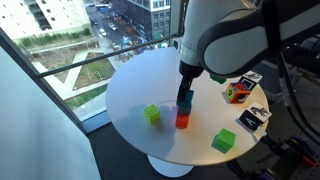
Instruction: Pick up the blue block and put it on the gray block
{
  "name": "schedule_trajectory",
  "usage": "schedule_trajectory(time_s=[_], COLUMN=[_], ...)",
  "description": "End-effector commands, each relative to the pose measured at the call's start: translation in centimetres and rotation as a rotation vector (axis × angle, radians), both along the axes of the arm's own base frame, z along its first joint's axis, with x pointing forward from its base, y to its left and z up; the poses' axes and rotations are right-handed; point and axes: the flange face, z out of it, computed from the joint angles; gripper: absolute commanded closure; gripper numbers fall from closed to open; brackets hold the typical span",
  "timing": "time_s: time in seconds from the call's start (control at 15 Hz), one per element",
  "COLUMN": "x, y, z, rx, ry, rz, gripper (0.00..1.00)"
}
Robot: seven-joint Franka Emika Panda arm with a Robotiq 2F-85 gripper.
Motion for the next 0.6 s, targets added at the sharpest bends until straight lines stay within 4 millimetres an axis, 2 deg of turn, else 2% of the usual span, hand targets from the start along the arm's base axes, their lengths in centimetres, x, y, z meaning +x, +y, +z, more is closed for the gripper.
schedule_trajectory(time_s=[0.0,0.53], x=[0.5,0.3], y=[-0.4,-0.7], z=[0.6,1.8], rx=[0.007,0.023], ry=[-0.013,-0.008], rz=[0.016,-0.058], gripper=[0.00,0.00])
